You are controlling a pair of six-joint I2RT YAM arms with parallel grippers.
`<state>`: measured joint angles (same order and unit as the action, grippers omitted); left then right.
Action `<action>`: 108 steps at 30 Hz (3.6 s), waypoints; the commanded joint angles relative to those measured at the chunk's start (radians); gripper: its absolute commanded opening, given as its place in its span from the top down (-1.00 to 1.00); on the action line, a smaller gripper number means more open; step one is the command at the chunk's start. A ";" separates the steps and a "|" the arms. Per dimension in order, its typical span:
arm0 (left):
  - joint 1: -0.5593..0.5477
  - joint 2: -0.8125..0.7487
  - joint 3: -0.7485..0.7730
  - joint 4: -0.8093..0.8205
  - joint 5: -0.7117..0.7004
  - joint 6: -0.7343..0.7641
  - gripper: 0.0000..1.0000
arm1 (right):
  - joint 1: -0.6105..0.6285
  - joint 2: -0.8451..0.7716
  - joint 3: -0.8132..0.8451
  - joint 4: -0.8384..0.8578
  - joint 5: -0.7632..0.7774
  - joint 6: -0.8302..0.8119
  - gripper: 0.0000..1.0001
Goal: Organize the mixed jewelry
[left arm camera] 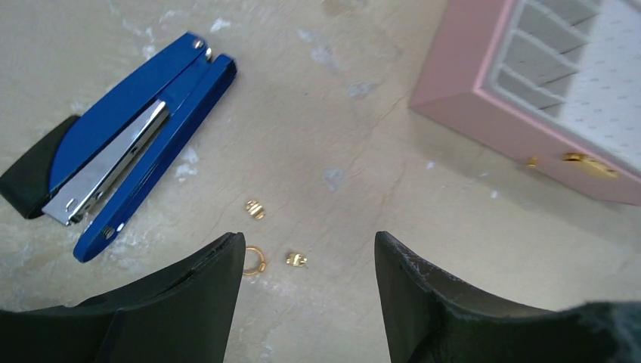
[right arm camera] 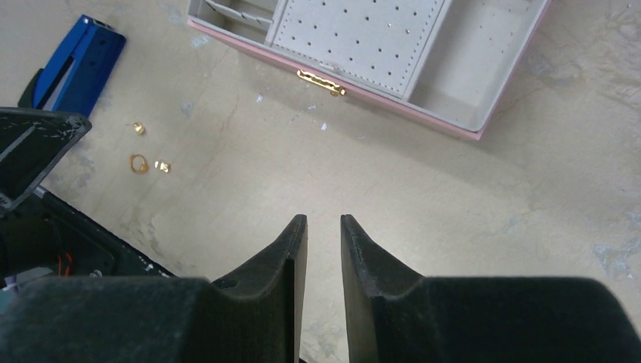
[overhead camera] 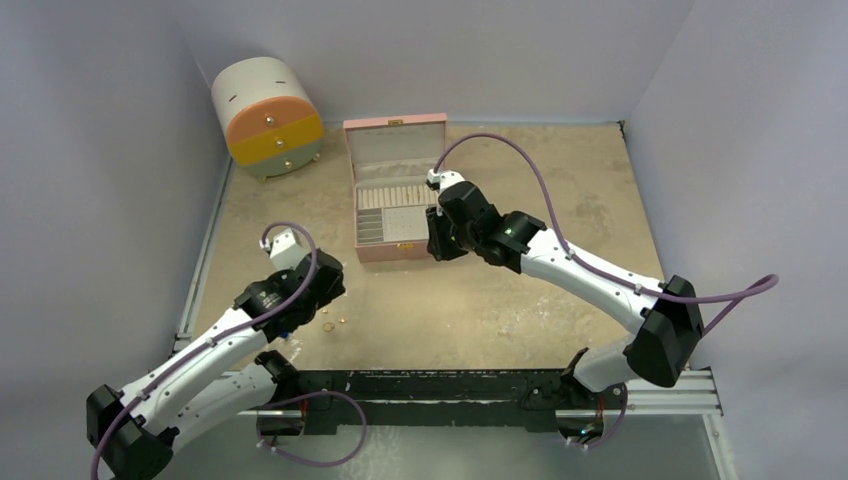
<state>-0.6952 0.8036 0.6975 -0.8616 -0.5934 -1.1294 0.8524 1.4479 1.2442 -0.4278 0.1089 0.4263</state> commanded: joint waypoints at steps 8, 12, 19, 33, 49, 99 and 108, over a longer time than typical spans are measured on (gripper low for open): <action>-0.002 0.089 -0.161 0.095 -0.060 -0.139 0.04 | 0.002 -0.072 -0.068 0.007 0.034 0.012 0.49; -0.002 0.138 -0.174 0.118 -0.069 -0.132 0.14 | 0.002 -0.061 -0.064 0.008 0.026 0.012 0.49; -0.001 0.175 -0.179 0.146 -0.106 -0.113 0.27 | 0.002 -0.041 -0.043 0.008 0.020 0.012 0.49; 0.025 0.223 -0.228 0.217 -0.068 -0.087 0.49 | 0.002 -0.022 -0.042 0.005 0.008 0.027 0.50; 0.050 0.232 -0.247 0.243 -0.050 -0.058 0.75 | 0.004 -0.006 -0.029 0.001 0.003 0.038 0.50; 0.054 0.099 -0.108 0.450 0.352 0.212 1.00 | 0.008 -0.230 -0.225 0.227 -0.393 -0.001 0.44; 0.054 0.075 -0.005 0.544 0.598 0.341 1.00 | 0.000 -0.292 -0.295 0.321 -0.501 0.028 0.32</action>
<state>-0.6479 0.8986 0.6159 -0.4236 -0.1577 -0.8719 0.8570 1.2076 0.9760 -0.2119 -0.3019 0.4435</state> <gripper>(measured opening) 0.006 0.316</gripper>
